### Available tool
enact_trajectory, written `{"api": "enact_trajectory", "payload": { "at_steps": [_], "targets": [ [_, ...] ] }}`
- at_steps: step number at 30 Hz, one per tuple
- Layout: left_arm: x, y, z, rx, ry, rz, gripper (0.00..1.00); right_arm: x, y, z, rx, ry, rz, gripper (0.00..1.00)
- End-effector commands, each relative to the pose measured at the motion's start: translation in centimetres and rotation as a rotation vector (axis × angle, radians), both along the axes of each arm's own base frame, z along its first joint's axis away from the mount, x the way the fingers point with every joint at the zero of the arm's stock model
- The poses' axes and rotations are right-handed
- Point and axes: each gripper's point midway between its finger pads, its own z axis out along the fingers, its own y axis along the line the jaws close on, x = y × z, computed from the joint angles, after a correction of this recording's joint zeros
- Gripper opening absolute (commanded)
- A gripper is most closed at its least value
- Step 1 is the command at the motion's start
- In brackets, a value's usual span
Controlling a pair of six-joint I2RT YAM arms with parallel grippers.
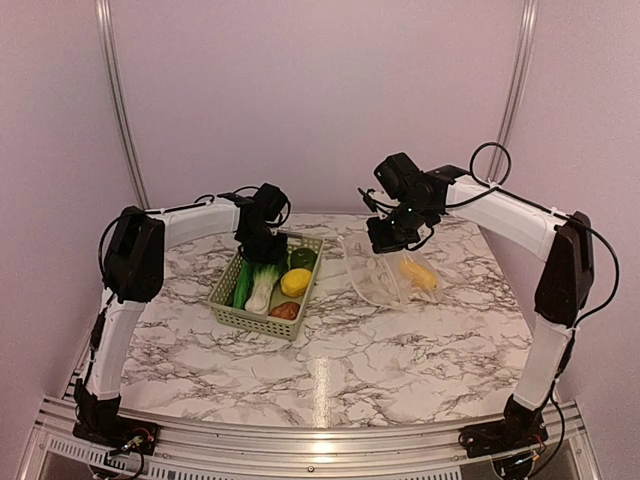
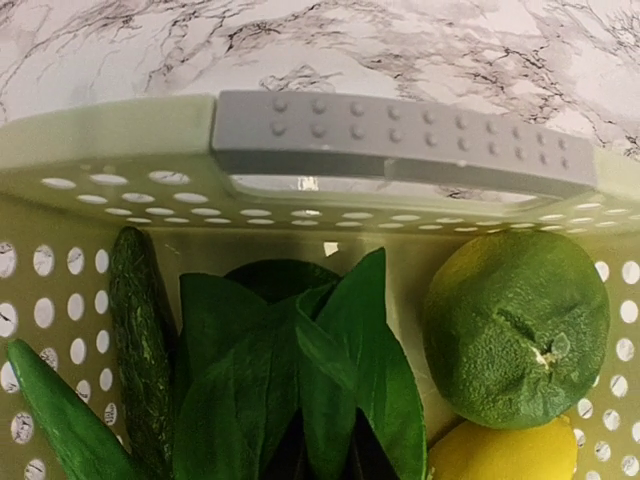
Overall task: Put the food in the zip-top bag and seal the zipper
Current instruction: Pick up the fake vegetable from the bin.
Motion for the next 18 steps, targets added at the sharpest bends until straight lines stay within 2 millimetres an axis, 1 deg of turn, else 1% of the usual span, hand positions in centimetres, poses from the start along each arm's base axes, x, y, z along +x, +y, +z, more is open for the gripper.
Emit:
{"api": "enact_trajectory", "payload": {
  "at_steps": [1, 4, 5, 6, 7, 9, 12, 14, 15, 16, 17, 18],
  "targets": [
    [0.3, 1.3, 5.8, -0.025, -0.079, 0.032, 0.08, -0.2, 0.6, 2.1, 0.063, -0.019, 0.002, 0.00],
    [0.4, 1.2, 10.0, -0.088, -0.162, 0.049, 0.02, -0.1, 0.6, 2.7, 0.070, -0.025, -0.001, 0.00],
    [0.5, 1.0, 12.3, -0.131, -0.210, 0.052, 0.01, -0.1, 0.6, 2.8, 0.070, -0.026, -0.001, 0.00],
    [0.3, 1.1, 13.4, -0.161, -0.231, 0.063, 0.00, -0.1, 0.6, 2.9, 0.071, -0.027, -0.001, 0.00],
    [0.3, 0.9, 15.3, -0.203, -0.271, 0.068, 0.00, -0.1, 0.6, 3.0, 0.072, -0.028, 0.000, 0.00],
    [-0.2, 0.9, 17.7, -0.275, -0.318, 0.082, 0.00, -0.1, 0.6, 3.3, 0.076, -0.031, -0.004, 0.00],
    [-1.2, 0.7, 22.0, -0.422, -0.414, 0.092, 0.00, 0.0, 0.7, 3.8, 0.099, -0.031, -0.020, 0.00],
    [-2.0, 0.7, 24.5, -0.523, -0.493, 0.113, 0.00, 0.1, 1.1, 4.3, 0.131, -0.026, -0.029, 0.00],
    [-2.5, 0.7, 26.1, -0.581, -0.538, 0.117, 0.00, 0.1, 1.4, 4.7, 0.153, -0.021, -0.031, 0.00],
    [-3.0, 0.6, 27.0, -0.627, -0.566, 0.121, 0.00, 0.2, 1.7, 5.1, 0.175, -0.018, -0.034, 0.00],
    [-3.3, 0.5, 28.4, -0.684, -0.609, 0.125, 0.00, 0.2, 2.0, 5.7, 0.200, -0.017, -0.034, 0.00],
    [-3.7, 0.3, 29.4, -0.726, -0.637, 0.128, 0.00, 0.2, 2.2, 5.8, 0.217, -0.008, -0.037, 0.00]
  ]
}}
